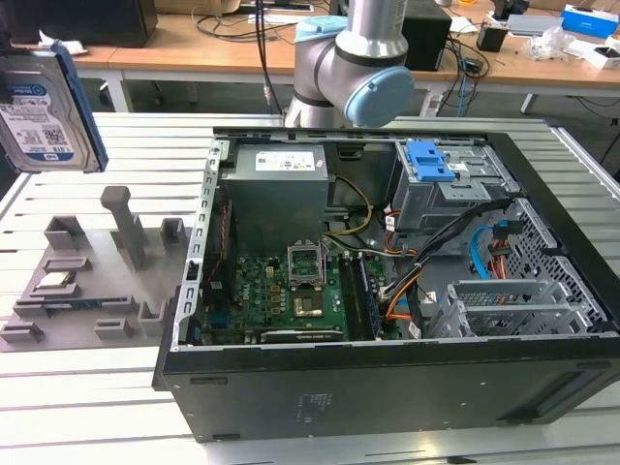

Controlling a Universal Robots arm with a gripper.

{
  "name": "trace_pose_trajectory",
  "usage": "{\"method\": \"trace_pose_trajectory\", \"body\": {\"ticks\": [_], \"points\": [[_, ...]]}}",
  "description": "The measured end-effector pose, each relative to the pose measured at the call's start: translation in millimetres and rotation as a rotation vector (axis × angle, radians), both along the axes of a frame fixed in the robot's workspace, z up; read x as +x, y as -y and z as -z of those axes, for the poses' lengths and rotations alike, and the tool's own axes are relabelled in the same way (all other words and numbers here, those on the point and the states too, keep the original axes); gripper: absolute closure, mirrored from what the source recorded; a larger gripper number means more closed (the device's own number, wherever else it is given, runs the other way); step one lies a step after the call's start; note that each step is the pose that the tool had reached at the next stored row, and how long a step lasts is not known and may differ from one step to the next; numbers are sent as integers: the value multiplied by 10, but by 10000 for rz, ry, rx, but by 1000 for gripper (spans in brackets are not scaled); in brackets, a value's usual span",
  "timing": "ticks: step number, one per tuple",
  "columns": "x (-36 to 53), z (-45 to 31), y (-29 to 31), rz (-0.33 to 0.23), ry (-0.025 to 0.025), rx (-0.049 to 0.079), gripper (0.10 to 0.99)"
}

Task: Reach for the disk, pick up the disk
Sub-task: 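Pick up the disk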

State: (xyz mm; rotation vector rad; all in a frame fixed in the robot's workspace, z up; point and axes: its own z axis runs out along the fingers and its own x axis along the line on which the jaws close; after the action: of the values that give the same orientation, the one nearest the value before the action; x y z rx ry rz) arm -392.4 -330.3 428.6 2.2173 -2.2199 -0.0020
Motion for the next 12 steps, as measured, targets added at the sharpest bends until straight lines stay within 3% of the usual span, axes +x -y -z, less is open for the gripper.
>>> {"method": "trace_pose_trajectory", "body": {"ticks": [8, 12], "points": [[1, -289, 0, 0, -11, 0, 722], [3, -392, -1, 0, -18, 0, 722]]}}
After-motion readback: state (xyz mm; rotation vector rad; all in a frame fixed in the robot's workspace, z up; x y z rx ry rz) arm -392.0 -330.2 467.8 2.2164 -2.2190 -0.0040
